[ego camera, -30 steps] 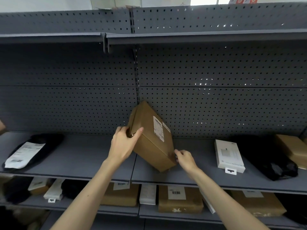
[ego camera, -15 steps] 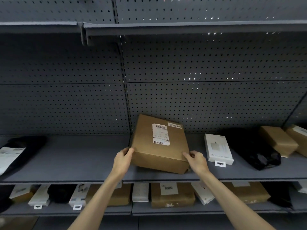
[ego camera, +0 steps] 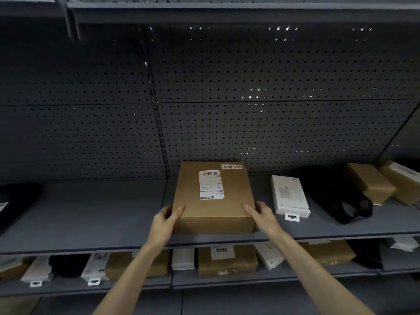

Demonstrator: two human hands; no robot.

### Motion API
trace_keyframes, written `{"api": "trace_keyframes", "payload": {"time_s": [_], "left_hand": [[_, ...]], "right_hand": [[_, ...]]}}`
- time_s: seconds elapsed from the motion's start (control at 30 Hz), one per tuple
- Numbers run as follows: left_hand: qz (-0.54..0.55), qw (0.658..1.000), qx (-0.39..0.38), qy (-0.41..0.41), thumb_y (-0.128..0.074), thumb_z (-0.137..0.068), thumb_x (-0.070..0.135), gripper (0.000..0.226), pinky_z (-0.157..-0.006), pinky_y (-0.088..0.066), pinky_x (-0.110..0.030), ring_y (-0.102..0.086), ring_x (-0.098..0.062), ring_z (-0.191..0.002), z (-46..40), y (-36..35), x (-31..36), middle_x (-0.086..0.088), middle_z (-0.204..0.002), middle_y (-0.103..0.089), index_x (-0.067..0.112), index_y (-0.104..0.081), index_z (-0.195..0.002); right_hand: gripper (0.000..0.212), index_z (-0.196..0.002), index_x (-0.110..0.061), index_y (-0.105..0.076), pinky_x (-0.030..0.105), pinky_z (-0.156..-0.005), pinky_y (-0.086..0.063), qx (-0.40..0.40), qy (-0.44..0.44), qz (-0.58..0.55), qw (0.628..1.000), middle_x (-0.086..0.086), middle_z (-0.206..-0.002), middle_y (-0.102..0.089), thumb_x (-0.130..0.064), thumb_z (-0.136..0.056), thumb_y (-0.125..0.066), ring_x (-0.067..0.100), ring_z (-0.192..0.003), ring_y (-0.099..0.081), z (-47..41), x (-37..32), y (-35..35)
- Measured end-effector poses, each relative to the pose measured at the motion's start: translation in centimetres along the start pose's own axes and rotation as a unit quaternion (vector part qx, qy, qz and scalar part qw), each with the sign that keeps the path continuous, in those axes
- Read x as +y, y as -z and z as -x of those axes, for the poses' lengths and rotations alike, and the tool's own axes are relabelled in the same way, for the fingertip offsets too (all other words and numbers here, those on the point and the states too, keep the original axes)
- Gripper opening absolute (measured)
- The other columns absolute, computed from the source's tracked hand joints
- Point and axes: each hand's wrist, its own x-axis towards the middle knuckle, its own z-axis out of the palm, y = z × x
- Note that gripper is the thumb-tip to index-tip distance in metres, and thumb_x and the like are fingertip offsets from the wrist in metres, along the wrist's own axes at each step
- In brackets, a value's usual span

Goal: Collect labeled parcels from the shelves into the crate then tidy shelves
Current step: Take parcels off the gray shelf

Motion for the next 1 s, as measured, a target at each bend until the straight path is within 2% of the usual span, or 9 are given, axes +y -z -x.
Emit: {"api": "trace_keyframes", "payload": {"time_s": [0.23, 0.37, 0.47, 0.57, 0.63, 0.7, 0.77, 0.87, 1.0], "left_hand": [[0.013, 1.000, 0.009, -0.002, -0.062, -0.092, 0.054, 0.076, -0.114, -0.038, -0.038, -0.050, -0.023, -0.132, 0.0, -0.3, -0.2, -0.008, -0.145, -0.054, 0.007, -0.043, -0.149], [0.003, 1.000, 0.013, 0.004, -0.066, -0.089, 0.054, 0.074, -0.107, -0.044, -0.037, -0.054, -0.021, -0.122, 1.2, -0.4, -0.7, -0.007, -0.138, -0.057, 0.011, -0.045, -0.145], [-0.032, 0.999, 0.004, 0.014, -0.074, -0.082, 0.054, 0.096, -0.106, -0.044, -0.039, -0.052, -0.027, -0.128, 2.4, -0.3, -0.7, -0.010, -0.145, -0.051, 0.012, -0.028, -0.155], [-0.072, 0.997, -0.040, 0.013, -0.076, -0.077, 0.057, 0.115, -0.105, -0.046, -0.037, -0.053, -0.027, -0.129, 3.3, -0.3, -0.3, -0.012, -0.148, -0.049, 0.010, -0.010, -0.159], [-0.078, 0.995, -0.050, 0.025, -0.073, -0.079, 0.059, 0.114, -0.090, -0.053, -0.032, -0.057, -0.024, -0.121, 3.4, -0.7, 0.0, -0.013, -0.150, -0.047, 0.009, -0.009, -0.159], [-0.096, 0.994, -0.030, 0.030, -0.067, -0.088, 0.056, 0.099, -0.073, -0.049, -0.024, -0.056, -0.019, -0.109, 2.5, -0.5, 0.6, -0.014, -0.149, -0.047, 0.006, -0.017, -0.158], [-0.105, 0.994, -0.016, 0.034, -0.065, -0.087, 0.062, 0.097, -0.084, -0.052, -0.030, -0.058, -0.021, -0.106, 0.6, 0.1, 0.9, -0.015, -0.145, -0.051, 0.005, -0.025, -0.155], [-0.097, 0.995, 0.009, 0.027, -0.065, -0.086, 0.064, 0.096, -0.101, -0.051, -0.047, -0.060, -0.032, -0.118, -1.6, 1.0, 2.2, -0.017, -0.144, -0.052, 0.008, -0.027, -0.154], [-0.091, 0.995, 0.022, -0.018, -0.066, -0.094, 0.044, 0.083, -0.111, -0.042, -0.041, -0.047, -0.031, -0.135, -3.8, 1.3, 4.6, -0.013, -0.154, -0.041, 0.010, -0.023, -0.157]], "right_hand": [[0.071, -0.148, -0.005, -0.034, 0.037, -0.102, -0.047, 0.003, 0.017, -0.019, 1.000, 0.010, -0.135, -0.055, -0.042, -0.093, -0.062, 0.021, -0.117, -0.054, -0.2, 0.5, 0.1], [0.070, -0.144, -0.005, -0.043, 0.031, -0.099, -0.046, 0.014, 0.022, 0.011, 1.000, 0.009, -0.136, -0.057, -0.047, -0.091, -0.062, 0.020, -0.117, -0.054, -0.5, -0.1, 0.7], [0.068, -0.136, -0.004, -0.051, 0.033, -0.092, -0.047, 0.063, 0.016, 0.071, 0.995, 0.012, -0.127, -0.061, -0.053, -0.090, -0.060, 0.024, -0.113, -0.056, -0.9, -0.4, 0.9], [0.066, -0.136, -0.005, -0.047, 0.040, -0.091, -0.049, 0.127, 0.017, 0.140, 0.982, 0.015, -0.128, -0.058, -0.055, -0.092, -0.055, 0.031, -0.116, -0.055, -0.7, -0.4, 0.7], [0.064, -0.136, -0.005, -0.046, 0.041, -0.089, -0.047, 0.161, 0.025, 0.172, 0.972, 0.017, -0.130, -0.054, -0.052, -0.094, -0.055, 0.034, -0.118, -0.053, 0.0, -0.5, 0.6], [0.063, -0.136, -0.005, -0.046, 0.043, -0.089, -0.046, 0.194, 0.033, 0.203, 0.959, 0.017, -0.131, -0.051, -0.050, -0.093, -0.057, 0.035, -0.120, -0.051, 0.8, -0.6, 0.5], [0.064, -0.136, -0.005, -0.047, 0.044, -0.090, -0.046, 0.226, 0.049, 0.226, 0.946, 0.017, -0.132, -0.050, -0.049, -0.092, -0.059, 0.034, -0.122, -0.049, 1.7, -0.7, 0.5], [0.062, -0.136, -0.006, -0.048, 0.043, -0.090, -0.046, 0.252, 0.067, 0.239, 0.935, 0.015, -0.132, -0.050, -0.047, -0.091, -0.062, 0.032, -0.121, -0.047, 2.9, -0.6, 0.6], [0.052, -0.124, -0.009, -0.053, 0.042, -0.085, -0.047, 0.244, 0.078, 0.231, 0.939, 0.010, -0.123, -0.054, -0.046, -0.089, -0.063, 0.029, -0.115, -0.050, 4.5, -0.3, 0.2]]}}
